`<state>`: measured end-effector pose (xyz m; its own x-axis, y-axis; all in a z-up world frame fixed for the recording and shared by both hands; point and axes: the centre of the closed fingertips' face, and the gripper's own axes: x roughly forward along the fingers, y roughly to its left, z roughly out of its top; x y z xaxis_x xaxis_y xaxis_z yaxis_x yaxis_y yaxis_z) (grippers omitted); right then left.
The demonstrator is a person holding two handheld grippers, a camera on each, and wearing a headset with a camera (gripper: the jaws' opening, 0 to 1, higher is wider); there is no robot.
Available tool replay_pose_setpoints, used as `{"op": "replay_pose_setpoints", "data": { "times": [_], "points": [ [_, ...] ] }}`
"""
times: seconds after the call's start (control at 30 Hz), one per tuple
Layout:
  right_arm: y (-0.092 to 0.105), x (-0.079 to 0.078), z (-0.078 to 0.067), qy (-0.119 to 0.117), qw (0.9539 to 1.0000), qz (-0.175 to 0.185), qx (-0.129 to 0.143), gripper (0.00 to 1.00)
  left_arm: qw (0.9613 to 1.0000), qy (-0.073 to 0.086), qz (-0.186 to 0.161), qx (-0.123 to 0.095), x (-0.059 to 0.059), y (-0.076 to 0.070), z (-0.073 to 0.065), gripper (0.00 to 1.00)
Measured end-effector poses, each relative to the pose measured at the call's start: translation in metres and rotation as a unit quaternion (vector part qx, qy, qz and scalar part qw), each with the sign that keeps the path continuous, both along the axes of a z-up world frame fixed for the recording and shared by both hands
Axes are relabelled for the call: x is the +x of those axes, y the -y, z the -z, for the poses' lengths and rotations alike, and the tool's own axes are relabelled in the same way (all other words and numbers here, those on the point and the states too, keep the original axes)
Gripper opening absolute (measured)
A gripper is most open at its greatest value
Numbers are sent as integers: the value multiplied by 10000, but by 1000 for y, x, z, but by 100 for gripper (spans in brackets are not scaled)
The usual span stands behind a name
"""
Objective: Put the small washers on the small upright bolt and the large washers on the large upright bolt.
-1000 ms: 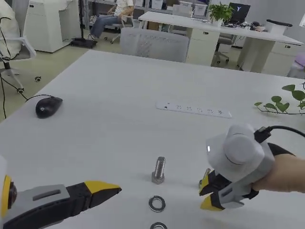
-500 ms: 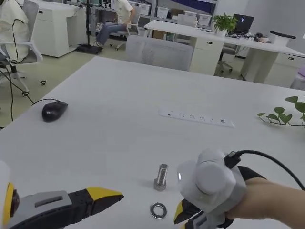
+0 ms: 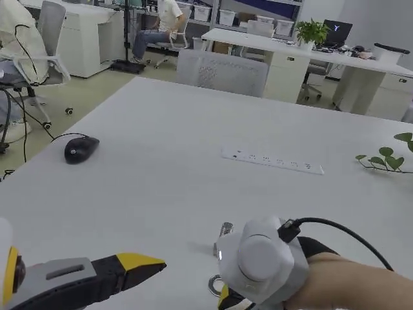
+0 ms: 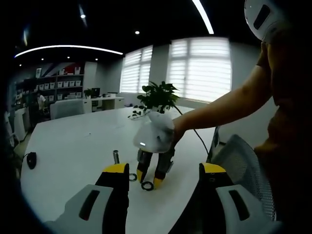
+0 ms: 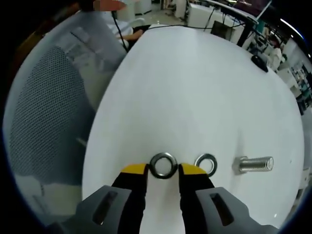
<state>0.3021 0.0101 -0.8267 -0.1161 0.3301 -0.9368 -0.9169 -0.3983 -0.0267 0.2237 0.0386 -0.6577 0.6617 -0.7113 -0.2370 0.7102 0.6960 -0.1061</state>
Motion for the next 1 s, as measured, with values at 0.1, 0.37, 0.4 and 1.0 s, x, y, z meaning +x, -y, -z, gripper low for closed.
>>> {"op": "replay_pose_setpoints", "data": {
  "times": [0.1,0.37,0.4,1.0],
  "points": [
    [2,1,0,-94,10000,15,-27,27,10000,0,-21,4,1,-1,0,57],
    [3,-2,0,-106,9999,-75,12,28,10000,-30,-47,-20,2,-1,3,57],
    [3,-2,0,-116,9999,-43,34,27,10000,-32,-45,-22,2,0,3,57],
    [0,5,-8,-48,10000,83,24,21,10000,-48,-16,-7,4,-1,4,57]
  ]
}}
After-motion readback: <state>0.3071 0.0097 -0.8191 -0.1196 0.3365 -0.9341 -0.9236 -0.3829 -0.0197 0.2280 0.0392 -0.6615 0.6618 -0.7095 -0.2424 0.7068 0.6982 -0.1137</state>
